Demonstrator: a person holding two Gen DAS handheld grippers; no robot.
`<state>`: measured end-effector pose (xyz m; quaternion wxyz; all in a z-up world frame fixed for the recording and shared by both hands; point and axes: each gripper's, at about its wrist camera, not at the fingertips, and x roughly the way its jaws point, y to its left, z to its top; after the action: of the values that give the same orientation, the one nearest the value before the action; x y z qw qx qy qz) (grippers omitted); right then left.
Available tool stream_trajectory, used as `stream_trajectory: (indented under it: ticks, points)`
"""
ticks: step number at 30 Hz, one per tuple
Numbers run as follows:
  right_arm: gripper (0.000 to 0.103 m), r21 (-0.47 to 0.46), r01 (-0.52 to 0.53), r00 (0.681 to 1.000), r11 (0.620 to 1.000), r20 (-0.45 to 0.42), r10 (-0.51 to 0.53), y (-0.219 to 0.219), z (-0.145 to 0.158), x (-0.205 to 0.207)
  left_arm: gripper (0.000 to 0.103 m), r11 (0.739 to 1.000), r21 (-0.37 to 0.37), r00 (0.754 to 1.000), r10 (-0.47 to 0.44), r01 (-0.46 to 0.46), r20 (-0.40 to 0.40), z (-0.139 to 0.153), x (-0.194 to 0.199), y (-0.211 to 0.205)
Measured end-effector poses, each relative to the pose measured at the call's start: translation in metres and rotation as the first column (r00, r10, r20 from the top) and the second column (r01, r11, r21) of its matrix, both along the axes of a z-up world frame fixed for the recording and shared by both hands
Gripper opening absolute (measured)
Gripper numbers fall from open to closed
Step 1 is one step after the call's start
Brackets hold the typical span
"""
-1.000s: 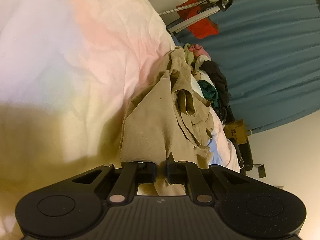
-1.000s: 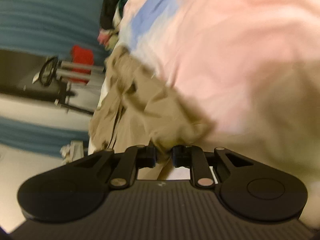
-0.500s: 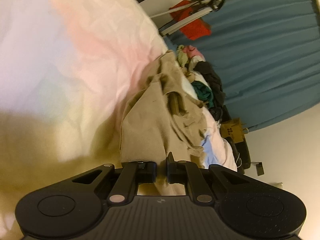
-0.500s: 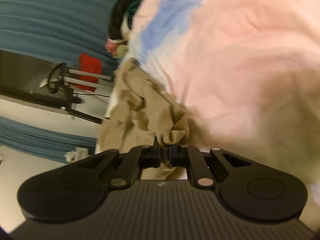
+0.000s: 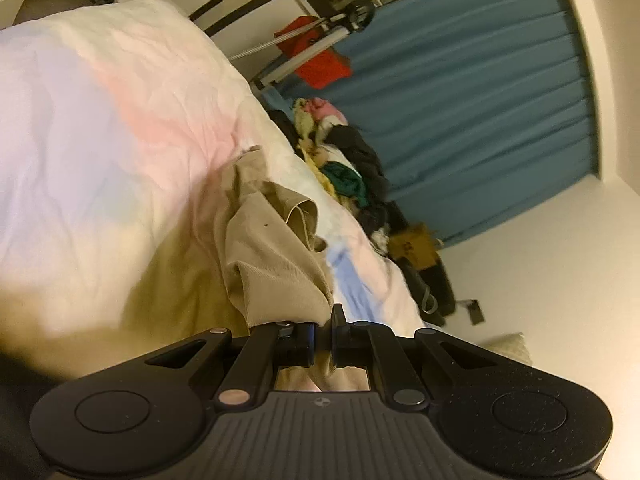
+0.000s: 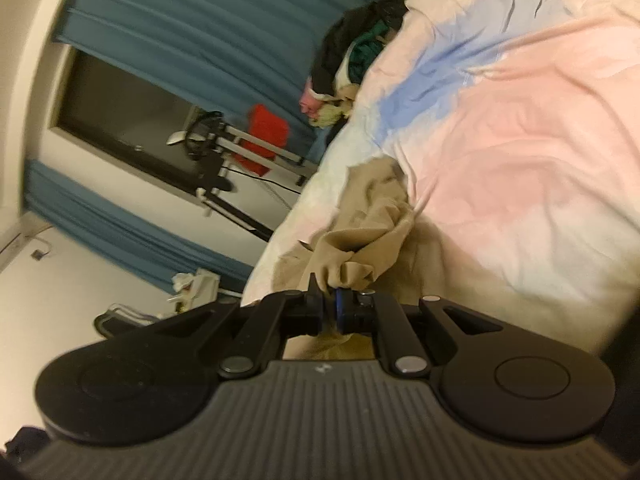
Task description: Fold clothes
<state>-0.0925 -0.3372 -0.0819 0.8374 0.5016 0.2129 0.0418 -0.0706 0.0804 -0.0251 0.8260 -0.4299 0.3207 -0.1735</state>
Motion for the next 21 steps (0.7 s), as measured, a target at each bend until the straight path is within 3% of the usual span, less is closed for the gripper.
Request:
stream_trajectory:
  ticks: [4, 8, 13, 21]
  points:
    - [0.009, -0.022, 0.01, 0.999, 1.0, 0.036, -0.009, -0.002, 0.011, -0.045, 0.007, 1.0, -0.029, 1.0, 0.001, -0.001, 0.0, 0.007, -0.037, -0.003]
    - [0.009, -0.022, 0.036, 0.998, 0.999, 0.049, -0.034, -0.007, 0.02, -0.038, 0.008, 0.999, -0.045, 1.0, 0.005, -0.006, -0.017, 0.01, -0.023, -0.005]
    - [0.009, -0.038, 0.062, 0.997, 0.997, -0.043, -0.063, -0.009, 0.02, 0.057, 0.009, 0.998, -0.011, 0.994, 0.064, -0.065, -0.086, 0.01, 0.064, -0.019]
    - [0.009, -0.095, 0.066, 0.978, 0.993, -0.19, -0.083, -0.008, 0.003, 0.206, 0.009, 0.979, 0.18, 0.98, 0.125, -0.096, -0.156, -0.02, 0.208, -0.047]
